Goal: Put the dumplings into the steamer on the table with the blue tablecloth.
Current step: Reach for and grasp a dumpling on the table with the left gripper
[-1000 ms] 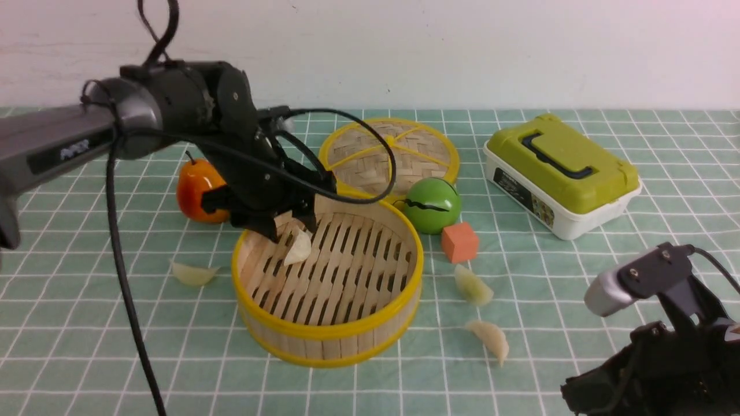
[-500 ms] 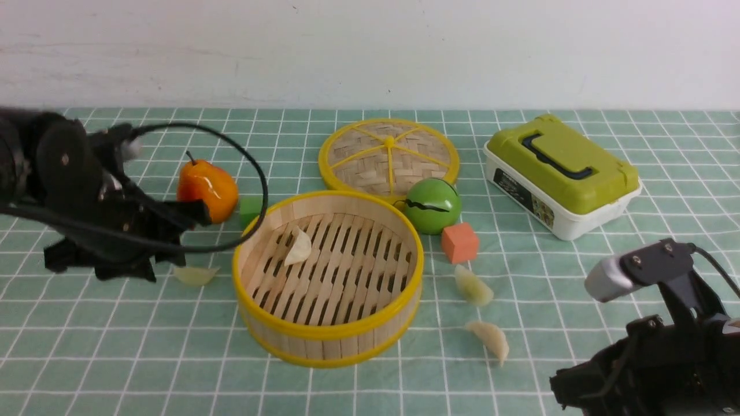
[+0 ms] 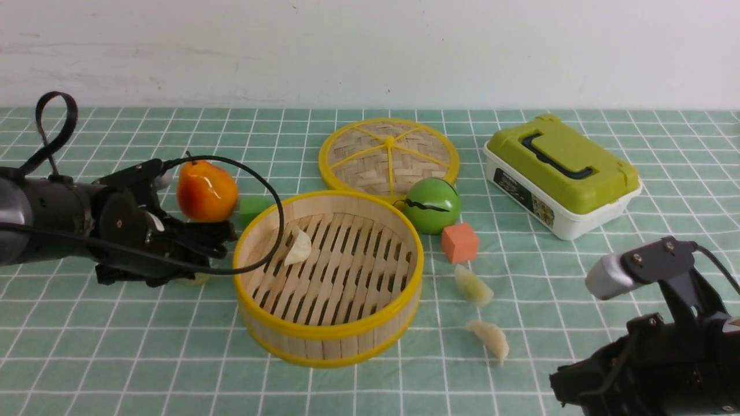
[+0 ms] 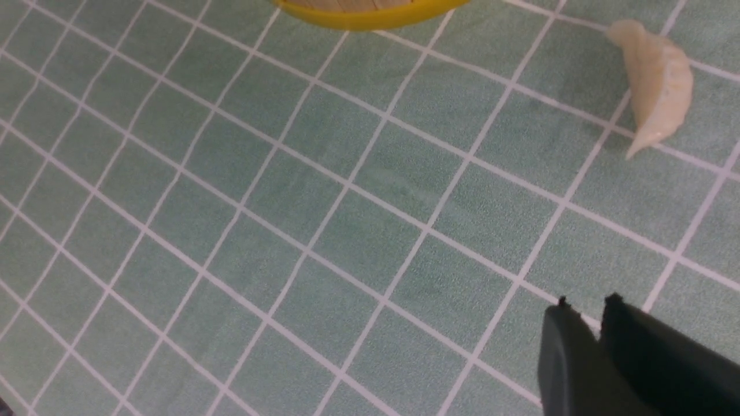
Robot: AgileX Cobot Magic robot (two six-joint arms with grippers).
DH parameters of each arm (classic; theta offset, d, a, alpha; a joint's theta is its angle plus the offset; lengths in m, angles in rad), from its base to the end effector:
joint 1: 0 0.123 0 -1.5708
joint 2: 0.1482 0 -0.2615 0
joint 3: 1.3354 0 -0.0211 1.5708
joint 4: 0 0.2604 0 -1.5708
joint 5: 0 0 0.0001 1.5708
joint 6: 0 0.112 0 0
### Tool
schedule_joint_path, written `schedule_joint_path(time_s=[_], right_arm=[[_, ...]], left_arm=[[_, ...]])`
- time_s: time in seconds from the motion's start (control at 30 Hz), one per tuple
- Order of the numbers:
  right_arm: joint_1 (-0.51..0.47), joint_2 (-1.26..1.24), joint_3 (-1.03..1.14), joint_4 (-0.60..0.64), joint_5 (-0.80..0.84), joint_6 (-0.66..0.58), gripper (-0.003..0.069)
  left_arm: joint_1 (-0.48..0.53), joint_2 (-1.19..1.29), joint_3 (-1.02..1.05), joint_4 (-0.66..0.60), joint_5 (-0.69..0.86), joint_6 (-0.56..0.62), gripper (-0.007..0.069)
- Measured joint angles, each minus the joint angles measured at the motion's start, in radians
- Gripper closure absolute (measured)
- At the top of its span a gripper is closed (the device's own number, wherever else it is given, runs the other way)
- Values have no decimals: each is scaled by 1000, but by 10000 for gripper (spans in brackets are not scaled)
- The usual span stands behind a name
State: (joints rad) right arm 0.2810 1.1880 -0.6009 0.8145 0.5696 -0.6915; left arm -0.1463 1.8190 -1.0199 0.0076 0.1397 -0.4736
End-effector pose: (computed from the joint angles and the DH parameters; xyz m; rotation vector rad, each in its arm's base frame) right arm 0.2191 0.1090 0.1894 -0.4737 2.4446 0.6353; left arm 0.3815 -0.0561 0.1258 -0.3892 2.4102 -0.2754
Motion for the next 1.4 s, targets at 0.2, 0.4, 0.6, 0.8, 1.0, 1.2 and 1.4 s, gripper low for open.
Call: schedule_joint_path(time_s=[0.2,0.4,0.6,0.8,1.0,1.2,1.4], right_arm=[[0,0,0,6,-4,0,562],[0,0,0,6,-7,0,554],[0,0,0,7,-13,0,554],[0,0,0,7,-19,0,548],[0,0,0,7,-19,0,542],[0,0,0,7,-18,0,534],[0,0,0,7,-10,0,526]], left_arm=[[0,8,0,91,-87,0,440],[0,4,-52,146,-66,-5,428],[0,-46,-95,125,208,-42,426],[0,-9,-96,128,256,-46,464],[0,37,-101,184,180,-48,498],[4,79,-111,314,-27,-48,499],[11,82,-112,346,-50,-48,498]])
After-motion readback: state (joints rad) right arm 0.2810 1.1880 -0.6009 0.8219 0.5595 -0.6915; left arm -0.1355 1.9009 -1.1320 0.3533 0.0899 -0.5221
